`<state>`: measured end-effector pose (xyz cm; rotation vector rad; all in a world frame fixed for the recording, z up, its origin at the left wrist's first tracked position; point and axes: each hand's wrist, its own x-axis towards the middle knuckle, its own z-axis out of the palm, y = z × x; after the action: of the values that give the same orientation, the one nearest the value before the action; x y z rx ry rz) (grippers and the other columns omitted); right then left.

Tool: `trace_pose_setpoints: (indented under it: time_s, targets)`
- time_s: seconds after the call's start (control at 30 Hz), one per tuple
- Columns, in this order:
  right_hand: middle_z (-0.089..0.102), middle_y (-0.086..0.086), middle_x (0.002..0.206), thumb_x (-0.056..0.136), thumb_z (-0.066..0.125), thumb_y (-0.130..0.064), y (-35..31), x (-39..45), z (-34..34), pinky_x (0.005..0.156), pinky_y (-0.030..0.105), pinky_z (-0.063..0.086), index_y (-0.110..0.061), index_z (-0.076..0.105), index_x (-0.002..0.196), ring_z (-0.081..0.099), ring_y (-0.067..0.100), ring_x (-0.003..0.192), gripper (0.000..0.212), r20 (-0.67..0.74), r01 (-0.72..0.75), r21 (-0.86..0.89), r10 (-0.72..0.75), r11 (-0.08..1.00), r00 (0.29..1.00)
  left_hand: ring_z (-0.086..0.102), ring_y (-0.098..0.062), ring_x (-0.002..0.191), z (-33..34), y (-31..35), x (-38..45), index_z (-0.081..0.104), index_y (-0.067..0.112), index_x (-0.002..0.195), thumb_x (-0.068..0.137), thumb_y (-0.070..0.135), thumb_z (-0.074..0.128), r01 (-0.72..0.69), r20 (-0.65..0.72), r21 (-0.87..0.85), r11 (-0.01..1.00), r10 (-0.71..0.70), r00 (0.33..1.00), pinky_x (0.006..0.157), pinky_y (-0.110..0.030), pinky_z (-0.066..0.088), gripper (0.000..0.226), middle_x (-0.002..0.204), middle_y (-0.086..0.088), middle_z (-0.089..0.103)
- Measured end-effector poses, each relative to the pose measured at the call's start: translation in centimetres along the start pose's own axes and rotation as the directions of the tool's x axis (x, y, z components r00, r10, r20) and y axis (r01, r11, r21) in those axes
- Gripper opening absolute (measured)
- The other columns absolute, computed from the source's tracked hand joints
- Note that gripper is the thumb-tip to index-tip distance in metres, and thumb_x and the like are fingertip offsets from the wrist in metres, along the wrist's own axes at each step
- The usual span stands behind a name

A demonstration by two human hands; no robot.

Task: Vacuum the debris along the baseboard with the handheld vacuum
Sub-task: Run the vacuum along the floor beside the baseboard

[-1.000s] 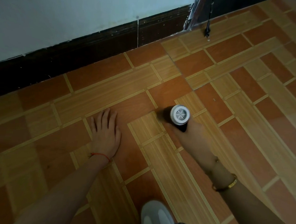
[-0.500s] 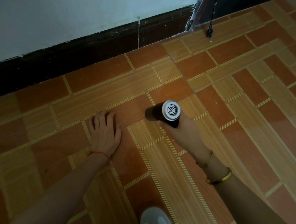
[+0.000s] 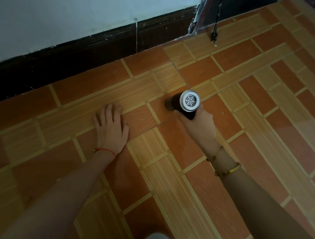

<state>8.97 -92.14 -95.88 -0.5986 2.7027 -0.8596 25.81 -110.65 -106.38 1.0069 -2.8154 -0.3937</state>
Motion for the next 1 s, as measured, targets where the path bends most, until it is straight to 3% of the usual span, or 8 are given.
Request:
trace_pose_setpoints:
  time_s: [0.07,0.17,0.27,0.43,0.57,0.7,0.83,1.0]
  targets:
    - [0.066,-0.003,0.095,0.083,0.066,-0.054,-0.5,-0.5,0.4,0.065,0.024,0.048,-0.015,0.048,0.133,0.067,0.019,0.083,0.066,0.088,0.057,-0.016,-0.056,0.998,0.995,0.032,-0.039,0.141,0.3,0.3,0.1,0.04,0.009,0.143,0.096,0.033,0.037,0.017,-0.005,-0.013,1.0,-0.017,1.0,0.116,-0.067,0.019,0.053,0.149,-0.021,0.039]
    - [0.06,-0.009,0.082,0.084,0.066,-0.052,-0.7,-1.0,1.1,0.067,0.023,0.048,-0.018,0.048,0.13,0.062,0.012,0.069,0.06,0.196,0.09,0.023,-0.093,0.996,0.976,0.029,-0.037,0.143,0.6,0.2,0.0,0.038,0.01,0.145,0.095,0.033,0.038,0.014,-0.011,-0.009,1.0,-0.014,1.0,0.116,-0.067,0.017,0.055,0.15,-0.019,0.038]
    - [0.058,-0.011,0.075,0.084,0.067,-0.052,-0.3,-0.3,1.2,0.064,0.017,0.044,-0.015,0.051,0.127,0.061,0.01,0.068,0.058,0.166,0.055,0.047,-0.062,0.997,0.984,0.03,-0.036,0.143,0.6,0.2,0.0,0.038,0.01,0.145,0.095,0.032,0.039,0.015,-0.018,-0.013,1.0,-0.015,1.0,0.117,-0.066,0.017,0.055,0.151,-0.017,0.038]
    - [0.071,0.005,0.093,0.076,0.061,-0.065,0.7,3.3,0.8,0.066,0.034,0.058,-0.017,0.049,0.126,0.069,0.023,0.075,0.07,-0.006,-0.062,0.009,0.062,0.998,0.998,0.03,-0.035,0.144,0.6,0.2,0.0,0.039,0.012,0.146,0.094,0.032,0.037,0.025,-0.014,-0.018,1.0,-0.025,1.0,0.119,-0.064,0.015,0.055,0.151,-0.015,0.039]
    - [0.07,0.005,0.1,0.071,0.055,-0.072,-0.4,5.7,0.7,0.069,0.044,0.059,-0.019,0.043,0.134,0.069,0.028,0.082,0.084,-0.09,-0.08,0.009,0.08,0.997,0.993,0.031,-0.034,0.143,0.5,0.2,0.0,0.04,0.012,0.146,0.094,0.032,0.035,0.024,-0.015,-0.006,1.0,-0.024,1.0,0.119,-0.064,0.015,0.056,0.151,-0.015,0.039]
    - [0.067,0.0,0.106,0.081,0.067,-0.054,-1.9,7.0,2.1,0.073,0.039,0.059,-0.016,0.04,0.14,0.068,0.023,0.085,0.075,-0.046,-0.002,0.035,0.004,0.999,0.999,0.031,-0.034,0.143,0.4,0.4,0.0,0.039,0.013,0.146,0.094,0.032,0.034,0.032,-0.01,-0.003,0.999,-0.032,0.999,0.119,-0.064,0.016,0.056,0.152,-0.014,0.038]
    - [0.064,-0.005,0.103,0.083,0.067,-0.051,-3.9,6.9,4.0,0.067,0.019,0.046,-0.012,0.048,0.134,0.065,0.017,0.089,0.066,0.107,0.158,0.038,-0.162,0.987,0.981,0.032,-0.033,0.144,0.2,0.4,0.1,0.038,0.014,0.147,0.093,0.033,0.033,0.032,-0.009,0.016,0.999,-0.032,0.999,0.12,-0.062,0.015,0.058,0.152,-0.013,0.039]
    - [0.067,-0.002,0.111,0.084,0.068,-0.05,-4.8,8.3,4.7,0.074,0.028,0.05,-0.017,0.047,0.136,0.064,0.015,0.097,0.065,0.053,0.173,0.078,-0.178,0.982,0.983,0.031,-0.033,0.144,0.4,0.2,0.2,0.039,0.013,0.147,0.093,0.033,0.035,0.034,-0.006,0.02,0.999,-0.034,0.999,0.119,-0.062,0.017,0.057,0.152,-0.013,0.039]
